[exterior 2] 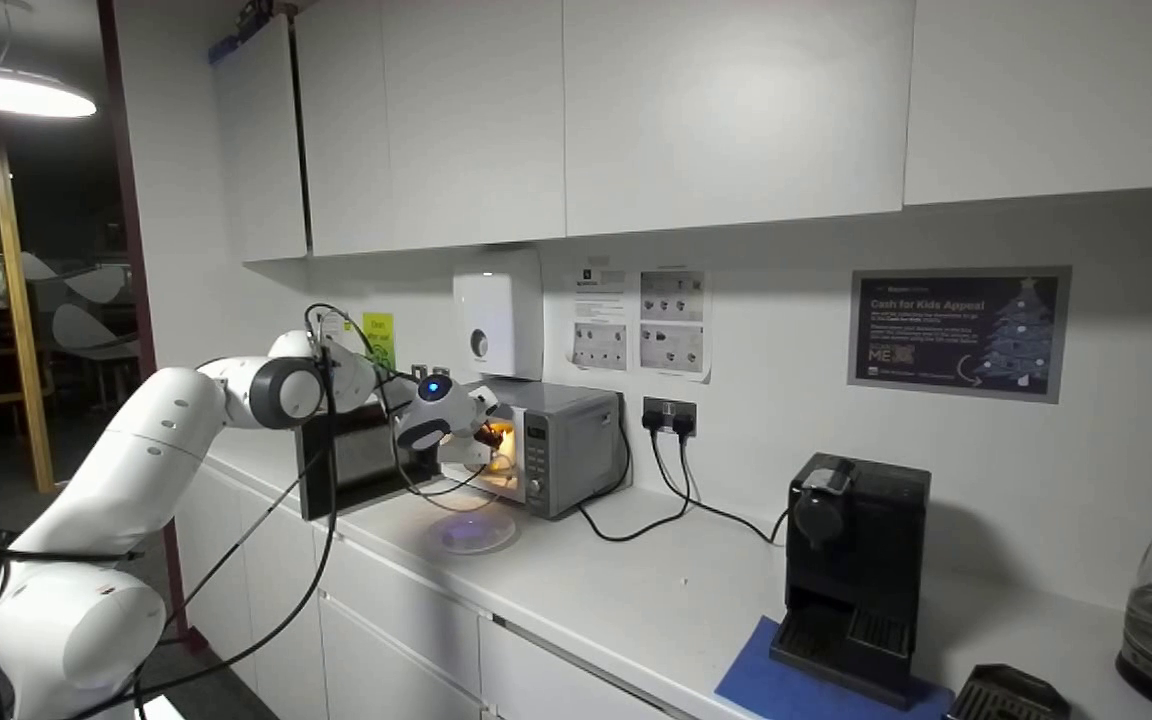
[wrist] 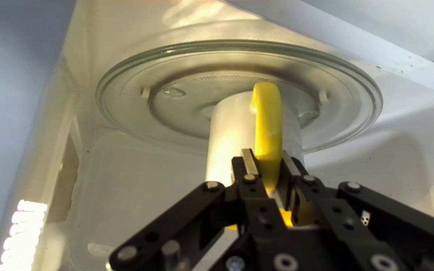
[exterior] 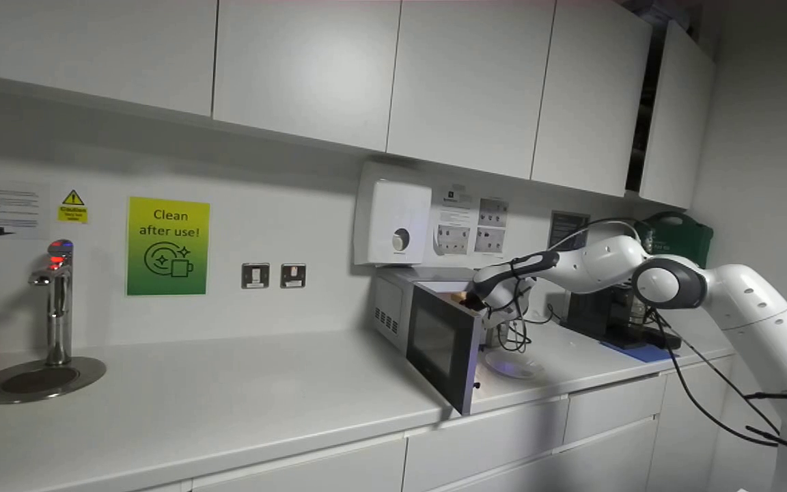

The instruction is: Put the white mug in the microwave.

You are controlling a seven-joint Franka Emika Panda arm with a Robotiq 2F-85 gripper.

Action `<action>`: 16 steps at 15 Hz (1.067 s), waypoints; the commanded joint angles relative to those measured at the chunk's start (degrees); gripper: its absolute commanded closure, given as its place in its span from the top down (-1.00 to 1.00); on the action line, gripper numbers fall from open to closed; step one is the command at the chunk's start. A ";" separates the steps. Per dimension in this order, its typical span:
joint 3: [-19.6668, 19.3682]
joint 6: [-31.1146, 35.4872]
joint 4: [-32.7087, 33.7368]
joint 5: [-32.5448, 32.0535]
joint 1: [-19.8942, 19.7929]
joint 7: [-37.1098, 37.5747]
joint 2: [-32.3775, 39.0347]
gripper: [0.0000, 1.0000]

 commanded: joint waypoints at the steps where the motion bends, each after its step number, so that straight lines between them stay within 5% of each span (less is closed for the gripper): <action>1: 1.37 2.20 2.78 1.80 -0.95 0.00 0.98 -0.91; 2: 1.21 2.11 2.71 1.85 -0.85 0.08 0.93 -0.63; 3: 1.09 1.91 2.62 1.90 -0.79 0.23 0.84 -0.13; 5: 0.83 1.67 2.57 1.83 -0.57 0.46 0.66 -0.04; 10: 0.43 1.03 2.08 1.58 -0.14 0.82 0.05 0.70; 13: -0.03 1.00 1.19 1.33 0.31 1.13 -0.43 0.72; 16: -0.29 1.08 0.28 1.27 0.65 1.29 -1.01 0.20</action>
